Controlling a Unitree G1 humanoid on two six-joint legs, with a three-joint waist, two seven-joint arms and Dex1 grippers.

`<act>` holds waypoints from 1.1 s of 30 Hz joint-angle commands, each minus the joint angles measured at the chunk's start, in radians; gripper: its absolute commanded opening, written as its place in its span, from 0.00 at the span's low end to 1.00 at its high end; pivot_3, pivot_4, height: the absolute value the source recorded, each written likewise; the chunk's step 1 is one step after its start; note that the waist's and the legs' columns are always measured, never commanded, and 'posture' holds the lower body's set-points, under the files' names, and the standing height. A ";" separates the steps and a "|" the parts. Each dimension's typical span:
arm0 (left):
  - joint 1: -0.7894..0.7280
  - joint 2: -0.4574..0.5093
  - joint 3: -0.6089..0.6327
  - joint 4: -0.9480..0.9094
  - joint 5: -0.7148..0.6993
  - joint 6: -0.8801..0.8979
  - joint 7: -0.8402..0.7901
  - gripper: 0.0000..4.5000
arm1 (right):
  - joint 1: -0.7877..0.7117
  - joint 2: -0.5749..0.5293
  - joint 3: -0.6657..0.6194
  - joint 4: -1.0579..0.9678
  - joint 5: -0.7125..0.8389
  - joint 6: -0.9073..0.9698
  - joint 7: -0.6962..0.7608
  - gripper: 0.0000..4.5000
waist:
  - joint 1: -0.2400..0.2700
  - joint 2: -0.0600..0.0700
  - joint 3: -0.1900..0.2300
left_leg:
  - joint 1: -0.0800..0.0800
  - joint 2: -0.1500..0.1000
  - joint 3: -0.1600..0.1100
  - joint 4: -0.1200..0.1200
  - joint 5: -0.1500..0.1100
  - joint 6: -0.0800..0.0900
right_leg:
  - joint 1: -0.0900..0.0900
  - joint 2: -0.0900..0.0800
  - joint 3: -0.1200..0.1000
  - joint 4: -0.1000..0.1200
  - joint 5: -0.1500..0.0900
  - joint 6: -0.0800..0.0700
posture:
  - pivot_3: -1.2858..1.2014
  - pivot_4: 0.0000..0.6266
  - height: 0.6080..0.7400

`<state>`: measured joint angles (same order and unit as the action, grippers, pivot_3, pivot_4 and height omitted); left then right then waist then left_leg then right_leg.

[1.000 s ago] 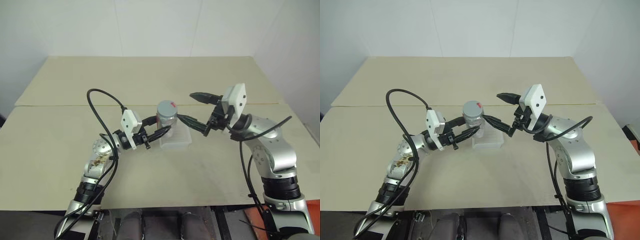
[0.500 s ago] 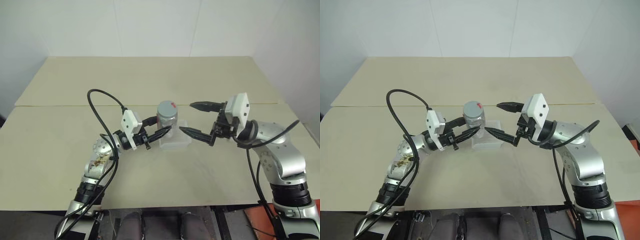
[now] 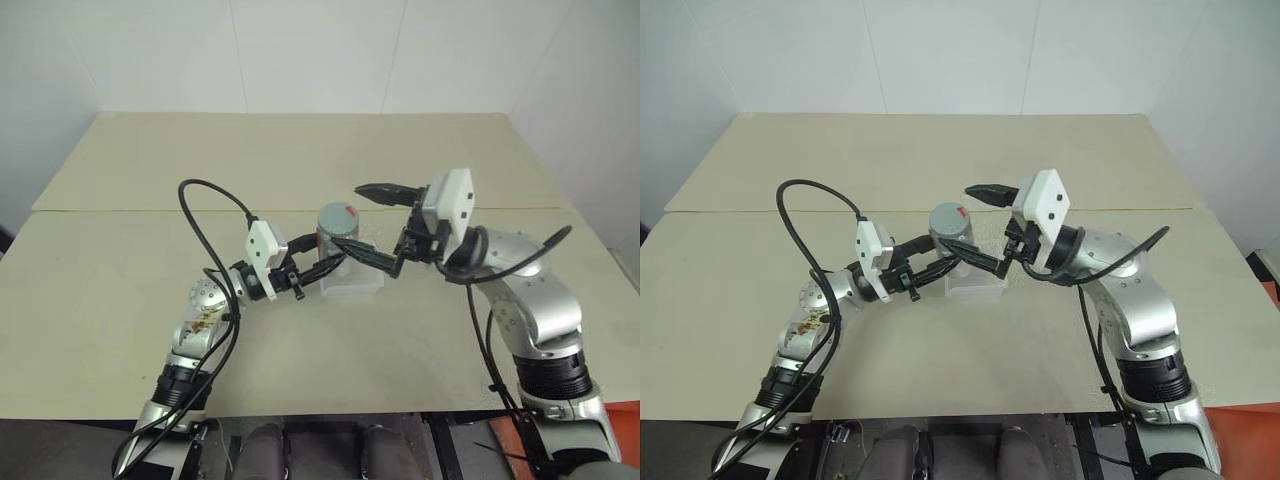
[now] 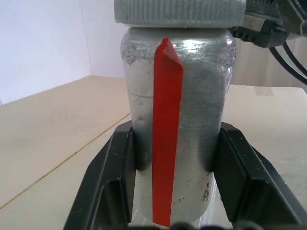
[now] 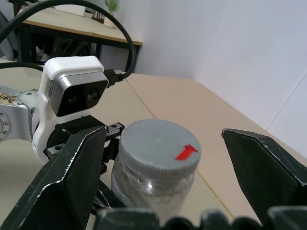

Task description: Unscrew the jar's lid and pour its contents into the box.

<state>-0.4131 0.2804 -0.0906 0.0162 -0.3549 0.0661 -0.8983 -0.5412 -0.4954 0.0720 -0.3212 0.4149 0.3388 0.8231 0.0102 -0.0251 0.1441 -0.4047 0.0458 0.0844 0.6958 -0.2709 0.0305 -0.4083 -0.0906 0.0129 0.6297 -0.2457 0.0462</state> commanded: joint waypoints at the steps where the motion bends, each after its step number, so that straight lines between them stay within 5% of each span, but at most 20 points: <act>1: -0.010 -0.002 -0.002 -0.026 -0.003 -0.021 -0.004 0.43 | -0.041 0.013 0.013 -0.001 -0.019 -0.005 -0.017 0.99 | 0.000 0.000 0.000 | 0.000 0.000 0.000 0.000 0.000 0.000 | 0.000 0.000 0.000 0.000 0.000 0.000 | 0.52 0.24 1.00; 33: -0.004 0.006 -0.007 -0.024 -0.006 -0.030 -0.005 0.43 | -0.061 -0.012 -0.026 0.080 -0.039 -0.021 -0.004 0.99 | -0.001 0.000 0.000 | 0.000 0.000 0.000 0.000 0.000 0.000 | 0.000 0.000 0.000 0.000 0.000 0.000 | 0.52 0.24 1.00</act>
<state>-0.4121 0.2841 -0.1040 0.0164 -0.3535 0.0661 -0.8883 -0.6040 -0.4905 0.1018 -0.2261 0.3758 0.3360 0.8349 0.0094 -0.0251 0.1441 -0.4047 0.0459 0.0847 0.6958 -0.2709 0.0305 -0.4083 -0.0907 0.0127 0.6298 -0.2457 0.0462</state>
